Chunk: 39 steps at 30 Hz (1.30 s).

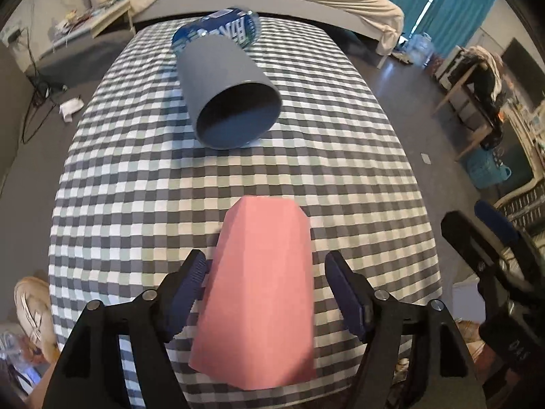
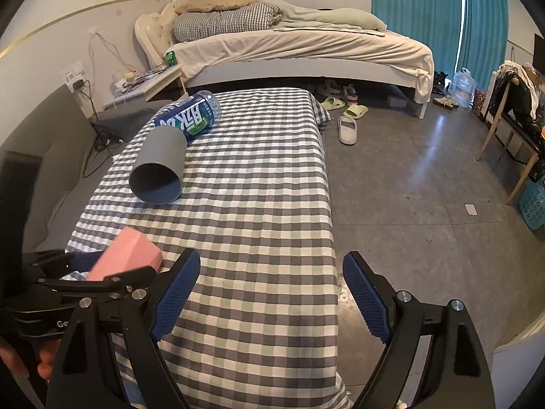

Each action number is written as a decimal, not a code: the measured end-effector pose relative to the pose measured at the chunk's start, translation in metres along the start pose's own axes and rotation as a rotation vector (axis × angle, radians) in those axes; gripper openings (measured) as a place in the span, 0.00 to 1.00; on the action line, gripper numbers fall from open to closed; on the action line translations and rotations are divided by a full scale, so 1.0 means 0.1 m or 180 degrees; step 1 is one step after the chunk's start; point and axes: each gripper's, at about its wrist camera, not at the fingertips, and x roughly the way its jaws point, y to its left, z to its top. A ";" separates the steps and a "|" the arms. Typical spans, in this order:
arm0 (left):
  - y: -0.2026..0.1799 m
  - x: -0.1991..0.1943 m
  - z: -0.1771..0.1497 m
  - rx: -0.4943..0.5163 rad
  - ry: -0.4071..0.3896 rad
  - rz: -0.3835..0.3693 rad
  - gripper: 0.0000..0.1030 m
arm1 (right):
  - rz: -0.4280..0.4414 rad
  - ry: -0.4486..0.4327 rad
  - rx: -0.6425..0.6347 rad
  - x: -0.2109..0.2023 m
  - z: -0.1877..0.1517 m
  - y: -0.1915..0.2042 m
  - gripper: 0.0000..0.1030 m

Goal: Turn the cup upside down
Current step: 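Grasp the pink cup with the left gripper while the right gripper releases it, then rotate the pink cup in the left gripper so its rim faces down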

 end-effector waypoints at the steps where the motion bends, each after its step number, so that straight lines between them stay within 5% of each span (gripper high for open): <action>1: 0.02 -0.01 0.01 -0.0026 0.0018 -0.0019 0.73 | 0.0017 -0.0013 0.0002 -0.01 0.01 0.01 0.83; 7: 0.05 -0.04 0.18 -0.0107 0.0050 -0.0054 0.71 | 0.0078 -0.0028 -0.0023 -0.04 0.03 0.07 0.83; 11: 0.04 -0.04 0.27 -0.0041 0.0071 -0.0076 0.45 | 0.0067 -0.0030 -0.0037 -0.04 0.02 0.07 0.83; 15: 0.06 -0.03 0.28 -0.0030 0.0094 -0.0140 0.45 | 0.0046 -0.0008 -0.0013 -0.01 0.02 0.06 0.83; 20: 0.03 0.06 0.26 0.0025 0.0250 -0.0117 0.59 | 0.0048 0.0014 -0.0046 0.01 0.02 0.11 0.83; 33: -0.02 0.32 0.22 0.0080 0.0655 -0.0316 0.59 | 0.0071 0.0003 -0.0058 -0.01 0.01 0.12 0.83; 39: -0.03 0.17 0.29 0.0160 0.0386 -0.0236 0.55 | 0.0083 -0.0006 -0.0049 -0.01 0.02 0.11 0.83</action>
